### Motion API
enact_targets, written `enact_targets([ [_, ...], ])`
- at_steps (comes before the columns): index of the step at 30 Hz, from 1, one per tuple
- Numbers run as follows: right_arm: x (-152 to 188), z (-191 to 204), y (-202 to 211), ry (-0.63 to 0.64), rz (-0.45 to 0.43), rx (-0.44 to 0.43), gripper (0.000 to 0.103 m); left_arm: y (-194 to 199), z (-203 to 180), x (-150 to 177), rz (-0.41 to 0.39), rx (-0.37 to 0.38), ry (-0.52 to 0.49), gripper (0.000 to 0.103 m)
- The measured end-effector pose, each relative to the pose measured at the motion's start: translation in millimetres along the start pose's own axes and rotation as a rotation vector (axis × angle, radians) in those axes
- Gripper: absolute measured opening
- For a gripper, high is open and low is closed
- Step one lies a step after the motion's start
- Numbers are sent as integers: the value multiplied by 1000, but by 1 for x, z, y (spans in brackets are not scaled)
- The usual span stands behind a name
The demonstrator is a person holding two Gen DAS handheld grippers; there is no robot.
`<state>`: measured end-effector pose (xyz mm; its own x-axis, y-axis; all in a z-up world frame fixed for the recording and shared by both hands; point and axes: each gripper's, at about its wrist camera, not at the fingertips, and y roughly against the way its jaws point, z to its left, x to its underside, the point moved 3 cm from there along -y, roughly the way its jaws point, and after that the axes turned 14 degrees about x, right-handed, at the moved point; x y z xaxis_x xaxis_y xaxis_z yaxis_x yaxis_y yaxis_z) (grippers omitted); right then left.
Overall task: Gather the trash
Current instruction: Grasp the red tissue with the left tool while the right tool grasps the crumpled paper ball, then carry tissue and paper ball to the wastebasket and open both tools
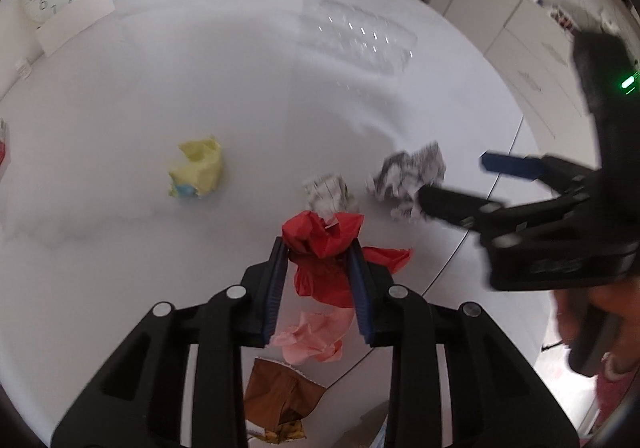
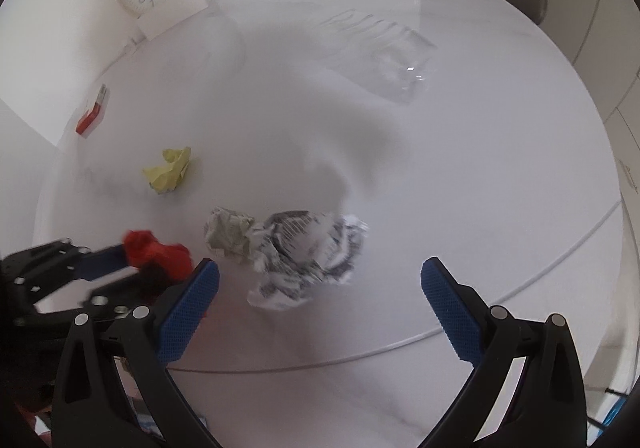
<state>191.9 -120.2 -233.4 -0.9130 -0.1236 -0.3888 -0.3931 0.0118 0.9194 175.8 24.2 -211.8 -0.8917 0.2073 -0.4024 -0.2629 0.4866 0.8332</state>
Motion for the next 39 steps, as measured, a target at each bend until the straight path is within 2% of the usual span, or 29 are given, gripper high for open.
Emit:
enact_targets([
  [3,-4,5,-8,12,6,3,100,9,1,-4,-24,7,13,30],
  [4,-5,7,-10,17,4,5,97,13,1,-5,-32,8,17,30],
  [5,-6,9,-11,23,3,6,91,17,1,-6,-40,8,20,30],
  [7,-5,9,-13,27,15,-9,69,26,1,-7,-55,4,19,30],
  [10,-4,7,-13,10,19,-38,53,37,-2,-9,-76,-4,9,30],
  [12,-2,4,-10,-11,18,-60,49,46,-5,-7,-88,-5,6,30],
  [17,3,-7,12,-56,-12,-83,49,69,-16,-2,-116,4,-11,30],
  [22,21,-24,56,-112,-70,-95,49,86,-46,6,-129,27,-66,30],
  [26,59,-51,97,-161,-114,-65,49,89,-81,17,-118,78,-126,30],
  [33,167,-123,152,-307,-113,70,49,65,-161,52,-26,187,-248,30],
  [36,216,-151,153,-368,-72,129,49,50,-193,67,18,217,-289,30],
  [39,262,-174,141,-439,-14,150,49,36,-223,80,58,246,-326,30],
])
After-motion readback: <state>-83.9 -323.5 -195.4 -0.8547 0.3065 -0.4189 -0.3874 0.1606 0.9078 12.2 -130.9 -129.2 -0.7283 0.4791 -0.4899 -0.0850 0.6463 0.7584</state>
